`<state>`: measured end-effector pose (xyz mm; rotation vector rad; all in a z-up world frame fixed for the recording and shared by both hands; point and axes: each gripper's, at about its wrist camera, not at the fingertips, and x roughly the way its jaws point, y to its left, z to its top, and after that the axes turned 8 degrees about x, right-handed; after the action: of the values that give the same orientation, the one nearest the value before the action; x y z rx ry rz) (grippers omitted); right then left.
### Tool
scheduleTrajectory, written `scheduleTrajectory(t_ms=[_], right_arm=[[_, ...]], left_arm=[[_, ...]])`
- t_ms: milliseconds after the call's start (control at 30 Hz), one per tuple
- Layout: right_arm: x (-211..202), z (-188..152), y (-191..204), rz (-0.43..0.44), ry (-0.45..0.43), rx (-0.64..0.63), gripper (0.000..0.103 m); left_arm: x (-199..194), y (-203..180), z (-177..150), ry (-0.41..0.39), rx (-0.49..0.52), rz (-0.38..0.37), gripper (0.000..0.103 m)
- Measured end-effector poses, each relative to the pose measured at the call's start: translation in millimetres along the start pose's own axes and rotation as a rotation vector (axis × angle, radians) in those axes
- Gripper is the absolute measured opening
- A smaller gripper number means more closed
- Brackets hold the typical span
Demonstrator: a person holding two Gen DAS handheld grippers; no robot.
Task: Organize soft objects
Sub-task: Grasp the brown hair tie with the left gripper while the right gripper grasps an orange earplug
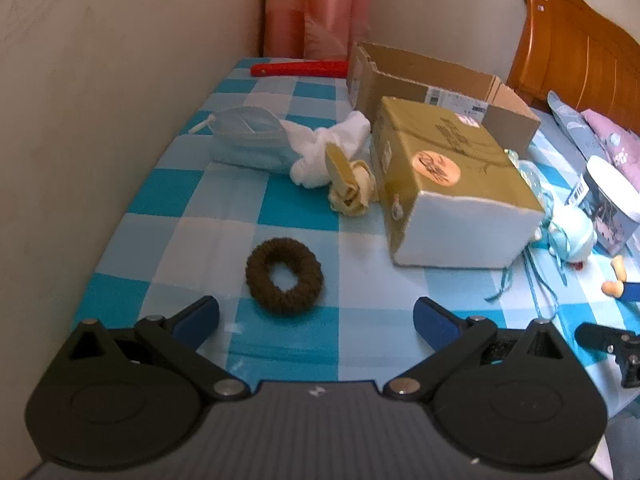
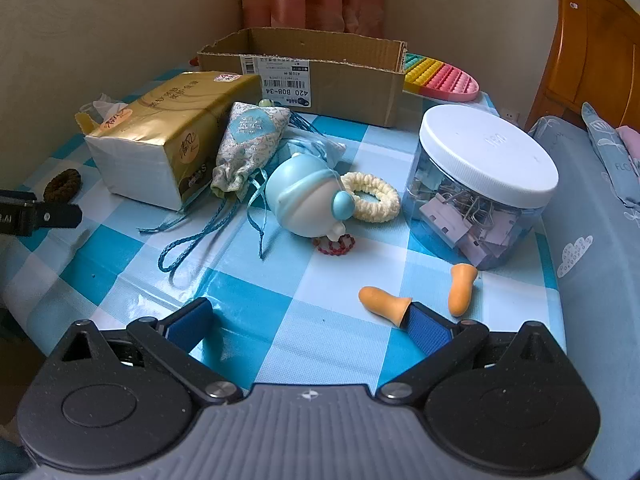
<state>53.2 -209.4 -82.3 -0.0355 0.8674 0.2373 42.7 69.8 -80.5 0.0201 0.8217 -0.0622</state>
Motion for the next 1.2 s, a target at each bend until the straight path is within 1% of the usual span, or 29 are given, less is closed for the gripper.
scheduleTrajectory(t_ms=[67, 167, 400, 500, 533, 733, 867, 933, 1000, 1067, 1133, 1200], right_arm=[[0, 0, 0, -0.001, 0.001, -0.001, 0.103], [0, 0, 0, 0.000, -0.007, 0.000, 0.103], [-2, -6, -1, 0.007, -0.037, -0.002, 0.103], [-3, -7, -2, 0.010, -0.044, -0.003, 0.103], [-3, -6, -2, 0.010, -0.045, 0.000, 0.103], [1, -1, 3, 0.000, -0.044, 0.002, 0.103], [4, 4, 4, 0.016, -0.043, 0.006, 0.101], [3, 6, 6, 0.004, -0.050, -0.002, 0.098], [1, 7, 4, -0.008, -0.060, 0.001, 0.090], [1, 10, -1, -0.006, -0.057, 0.026, 0.085], [2, 12, -6, -0.016, -0.053, 0.048, 0.081], [3, 13, -8, -0.038, -0.059, 0.051, 0.072]], left_arm=[[3, 0, 2, 0.000, 0.018, 0.008, 0.102], [9, -5, 4, 0.004, 0.070, 0.048, 0.102], [12, -2, 8, -0.030, 0.054, 0.042, 0.101], [13, -1, 9, -0.039, 0.053, 0.051, 0.093], [13, -2, 9, -0.041, 0.058, 0.057, 0.089], [14, -4, 11, -0.038, 0.068, 0.050, 0.089], [14, -6, 12, -0.039, 0.075, 0.045, 0.087], [13, -5, 12, -0.041, 0.075, 0.046, 0.083], [13, -2, 13, -0.044, 0.069, 0.049, 0.077], [12, 0, 13, -0.048, 0.065, 0.053, 0.070], [12, 2, 14, -0.049, 0.061, 0.057, 0.067], [12, 3, 15, -0.050, 0.061, 0.059, 0.063]])
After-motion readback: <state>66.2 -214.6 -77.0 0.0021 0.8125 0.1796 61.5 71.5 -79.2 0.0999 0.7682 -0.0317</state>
